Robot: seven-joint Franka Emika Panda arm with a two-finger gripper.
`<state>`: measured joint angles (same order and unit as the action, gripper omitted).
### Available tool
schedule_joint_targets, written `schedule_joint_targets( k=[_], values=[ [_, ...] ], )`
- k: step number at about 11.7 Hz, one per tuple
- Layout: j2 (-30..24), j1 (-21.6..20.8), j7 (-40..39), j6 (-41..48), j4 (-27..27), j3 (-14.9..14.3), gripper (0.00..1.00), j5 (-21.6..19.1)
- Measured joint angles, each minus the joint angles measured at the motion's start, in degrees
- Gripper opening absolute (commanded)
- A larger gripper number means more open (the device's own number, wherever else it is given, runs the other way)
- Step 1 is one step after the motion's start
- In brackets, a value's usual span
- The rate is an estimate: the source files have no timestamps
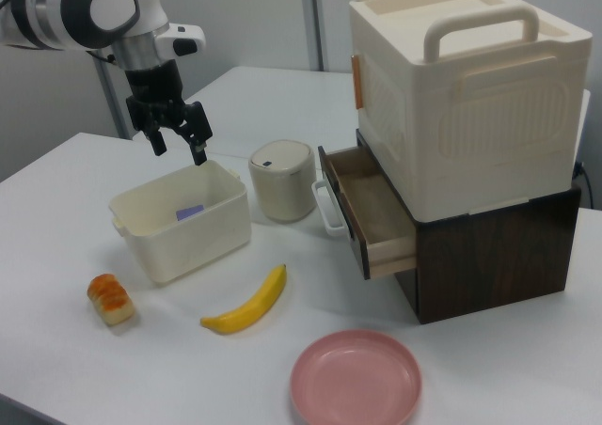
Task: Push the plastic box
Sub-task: 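Move the gripper over the white plastic box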
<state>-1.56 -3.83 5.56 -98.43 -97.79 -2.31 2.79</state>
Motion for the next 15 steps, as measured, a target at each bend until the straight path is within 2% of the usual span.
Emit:
schedule_joint_targets(
  k=[15],
  values=[
    [-1.23, -0.12, -0.96, 0.07, 0.09, -0.74, 1.00, -0.02]
  ],
)
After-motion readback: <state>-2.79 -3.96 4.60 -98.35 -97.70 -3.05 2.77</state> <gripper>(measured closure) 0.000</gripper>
